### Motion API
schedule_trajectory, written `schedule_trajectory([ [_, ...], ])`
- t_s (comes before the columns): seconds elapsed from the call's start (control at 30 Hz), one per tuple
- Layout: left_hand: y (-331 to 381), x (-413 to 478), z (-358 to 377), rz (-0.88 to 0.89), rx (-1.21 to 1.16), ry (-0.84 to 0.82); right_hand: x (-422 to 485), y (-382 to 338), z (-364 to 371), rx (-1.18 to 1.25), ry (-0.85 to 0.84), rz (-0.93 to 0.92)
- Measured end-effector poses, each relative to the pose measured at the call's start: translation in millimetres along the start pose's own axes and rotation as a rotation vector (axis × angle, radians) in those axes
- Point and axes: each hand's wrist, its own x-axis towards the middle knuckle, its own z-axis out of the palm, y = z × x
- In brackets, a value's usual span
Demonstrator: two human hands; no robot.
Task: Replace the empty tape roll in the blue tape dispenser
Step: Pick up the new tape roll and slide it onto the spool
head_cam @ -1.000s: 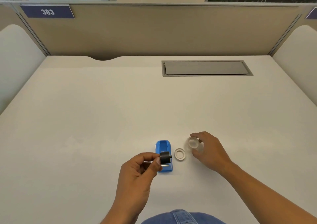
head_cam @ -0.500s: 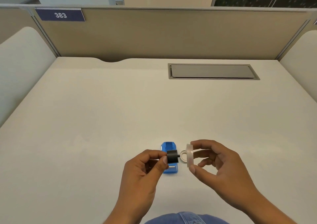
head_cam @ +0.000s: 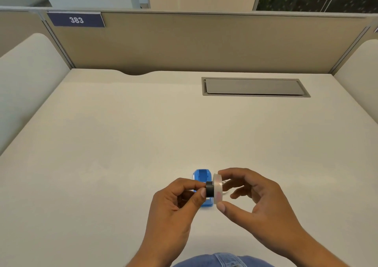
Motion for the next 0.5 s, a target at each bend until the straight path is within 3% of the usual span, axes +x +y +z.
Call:
schedule_trajectory([
  [0.3,0.9,-1.4,1.6,0.030,-0.021,-0.017,-1.0,1.9,4.1,-0.005,-0.037,0.017],
  [0.5,-0.3,-1.9,0.7,0.000,-0.021,0.009,-1.0,8.5,4.1,0.049,0.055,0.051],
])
